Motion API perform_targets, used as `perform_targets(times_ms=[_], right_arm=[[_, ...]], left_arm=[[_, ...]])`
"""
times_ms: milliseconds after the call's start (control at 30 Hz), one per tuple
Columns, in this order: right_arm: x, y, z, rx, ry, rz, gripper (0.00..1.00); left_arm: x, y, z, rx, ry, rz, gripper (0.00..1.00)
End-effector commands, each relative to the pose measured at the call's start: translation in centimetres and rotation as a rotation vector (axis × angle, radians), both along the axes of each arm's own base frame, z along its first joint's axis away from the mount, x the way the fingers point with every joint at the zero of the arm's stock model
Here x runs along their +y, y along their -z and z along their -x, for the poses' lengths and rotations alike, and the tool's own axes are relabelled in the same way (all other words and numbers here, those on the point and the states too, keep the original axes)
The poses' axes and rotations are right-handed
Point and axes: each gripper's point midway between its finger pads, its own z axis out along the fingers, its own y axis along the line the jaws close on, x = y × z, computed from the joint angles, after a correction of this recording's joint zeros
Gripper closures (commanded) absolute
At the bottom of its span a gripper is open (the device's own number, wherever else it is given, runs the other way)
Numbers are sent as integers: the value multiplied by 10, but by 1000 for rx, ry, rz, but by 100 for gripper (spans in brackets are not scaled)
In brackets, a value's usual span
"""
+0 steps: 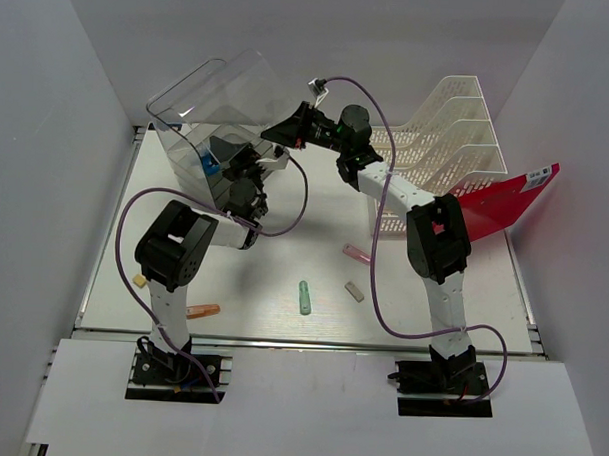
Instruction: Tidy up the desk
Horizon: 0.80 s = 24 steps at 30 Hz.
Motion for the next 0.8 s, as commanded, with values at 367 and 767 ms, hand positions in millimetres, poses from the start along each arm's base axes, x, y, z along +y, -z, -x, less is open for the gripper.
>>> perform_targets(times_ms=[367,767], right_arm=[[-8,-61,14,-144,19,-85,86],[-8,-58,11,-140,25,-78,86]], left_arm=[[1,-34,33,-168,42,94,47],[-50,-40,70,-159,217,91,63]])
